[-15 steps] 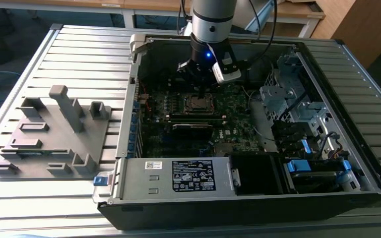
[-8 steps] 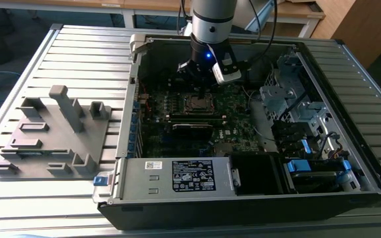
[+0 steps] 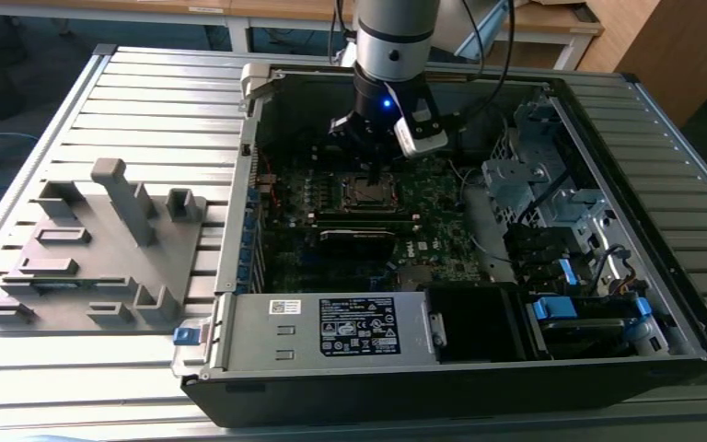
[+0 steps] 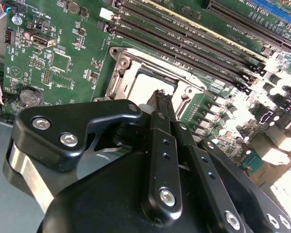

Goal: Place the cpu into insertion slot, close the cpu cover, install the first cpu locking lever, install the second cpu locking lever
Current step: 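Install the second cpu locking lever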

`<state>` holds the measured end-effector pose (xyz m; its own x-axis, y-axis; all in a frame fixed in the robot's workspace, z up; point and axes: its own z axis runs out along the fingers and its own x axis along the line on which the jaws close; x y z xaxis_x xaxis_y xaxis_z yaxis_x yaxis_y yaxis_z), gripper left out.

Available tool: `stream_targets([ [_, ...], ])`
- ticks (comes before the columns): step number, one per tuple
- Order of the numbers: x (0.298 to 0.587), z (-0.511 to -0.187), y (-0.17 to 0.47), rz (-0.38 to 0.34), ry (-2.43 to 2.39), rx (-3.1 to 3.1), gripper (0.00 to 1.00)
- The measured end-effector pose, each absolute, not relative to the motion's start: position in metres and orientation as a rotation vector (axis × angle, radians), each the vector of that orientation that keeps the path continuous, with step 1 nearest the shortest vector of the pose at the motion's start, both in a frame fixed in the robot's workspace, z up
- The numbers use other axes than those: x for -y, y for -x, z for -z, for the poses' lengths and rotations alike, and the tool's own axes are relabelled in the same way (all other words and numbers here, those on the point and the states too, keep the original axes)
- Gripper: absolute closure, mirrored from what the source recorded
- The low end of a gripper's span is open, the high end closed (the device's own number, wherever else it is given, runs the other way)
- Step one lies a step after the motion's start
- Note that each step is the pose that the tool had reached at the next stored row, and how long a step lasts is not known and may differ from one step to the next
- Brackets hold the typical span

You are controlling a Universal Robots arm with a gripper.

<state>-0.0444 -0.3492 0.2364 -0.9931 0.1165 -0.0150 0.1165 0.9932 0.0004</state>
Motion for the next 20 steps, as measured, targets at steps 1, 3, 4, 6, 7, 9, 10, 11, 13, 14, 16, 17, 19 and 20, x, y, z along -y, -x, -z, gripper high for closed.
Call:
stream_targets([
  [1, 0.3501, -0.2364, 0.0444, 0.001, -0.183, -3.121, 0.89],
  [3, 0.3509, -0.2365, 0.0444, 0.001, -0.183, -3.121, 0.89],
  [4, 0.3509, -0.2366, 0.0444, 0.001, -0.183, -3.121, 0.89],
  [6, 0.3509, -0.2372, 0.0444, 0.001, -0.183, -3.121, 0.89],
  [7, 0.3509, -0.2374, 0.0444, 0.001, -0.183, -3.121, 0.89],
  [9, 0.3509, -0.2377, 0.0444, 0.0, -0.183, -3.121, 0.89],
  [10, 0.3509, -0.2379, 0.0444, 0.001, -0.183, -3.121, 0.89],
  [11, 0.3509, -0.2382, 0.0444, 0.001, -0.183, -3.121, 0.89],
  [13, 0.3509, -0.2384, 0.0444, 0.0, -0.183, -3.121, 0.89],
  [14, 0.3509, -0.2386, 0.0444, 0.001, -0.183, -3.121, 0.89],
  [16, 0.3509, -0.2386, 0.0444, 0.001, -0.183, -3.121, 0.89],
  [17, 0.3509, -0.2393, 0.0445, 0.001, -0.183, -3.121, 0.89],
  [19, 0.3509, -0.2404, 0.0444, 0.001, -0.183, -3.121, 0.89],
  [20, 0.3509, -0.2409, 0.0444, 0.001, -0.183, -3.121, 0.89],
])
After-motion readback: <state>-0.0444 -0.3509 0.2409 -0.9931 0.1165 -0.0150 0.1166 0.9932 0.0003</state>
